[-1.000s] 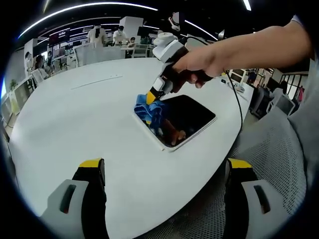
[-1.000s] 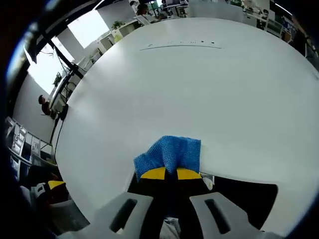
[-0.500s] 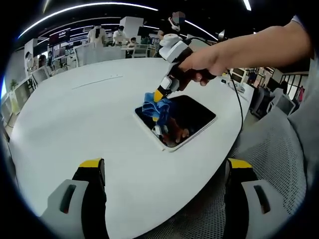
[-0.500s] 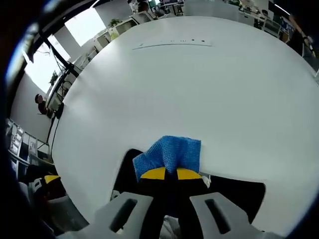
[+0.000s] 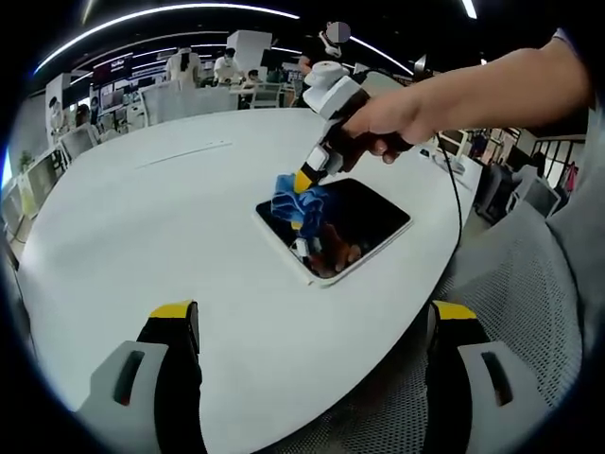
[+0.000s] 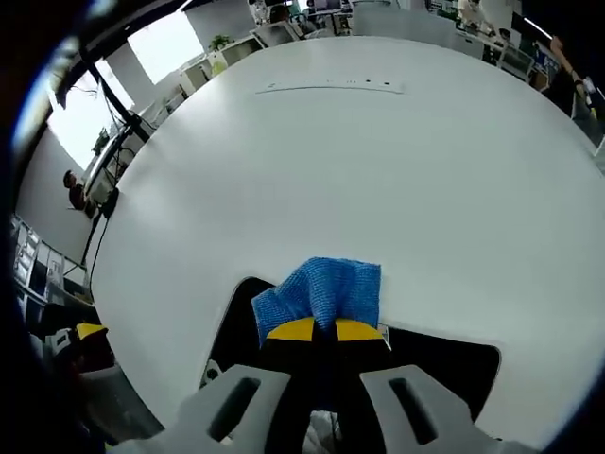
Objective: Wipe the mirror surface with the cleaning cloth until all visible marks leave the cleaned area.
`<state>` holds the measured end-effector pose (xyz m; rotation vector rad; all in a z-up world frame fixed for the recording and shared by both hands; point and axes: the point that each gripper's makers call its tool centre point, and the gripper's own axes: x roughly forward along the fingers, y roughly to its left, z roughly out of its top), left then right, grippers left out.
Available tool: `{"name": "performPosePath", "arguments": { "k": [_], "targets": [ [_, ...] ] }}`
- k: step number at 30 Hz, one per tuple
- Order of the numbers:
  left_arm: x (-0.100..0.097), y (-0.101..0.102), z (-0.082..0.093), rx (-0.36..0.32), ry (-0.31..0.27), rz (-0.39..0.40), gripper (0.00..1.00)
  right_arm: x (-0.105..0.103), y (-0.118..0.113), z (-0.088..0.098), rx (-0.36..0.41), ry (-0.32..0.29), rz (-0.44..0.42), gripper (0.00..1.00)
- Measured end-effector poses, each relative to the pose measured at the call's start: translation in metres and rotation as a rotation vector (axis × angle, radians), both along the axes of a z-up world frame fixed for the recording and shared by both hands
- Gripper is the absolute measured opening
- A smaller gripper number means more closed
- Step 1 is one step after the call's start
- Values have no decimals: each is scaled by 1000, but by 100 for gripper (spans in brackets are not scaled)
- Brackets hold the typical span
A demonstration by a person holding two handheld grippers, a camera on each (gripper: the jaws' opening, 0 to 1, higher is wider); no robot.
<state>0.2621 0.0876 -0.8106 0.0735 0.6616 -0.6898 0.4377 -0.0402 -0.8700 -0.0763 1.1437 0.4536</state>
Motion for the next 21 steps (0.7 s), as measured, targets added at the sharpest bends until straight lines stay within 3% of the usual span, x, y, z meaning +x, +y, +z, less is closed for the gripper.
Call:
{"name": "performPosePath", "arguments": {
  "k": [21],
  "targets": [
    [1, 0, -1, 4, -9, -3, 99, -50, 1, 3, 19, 1, 4, 0]
  ]
}}
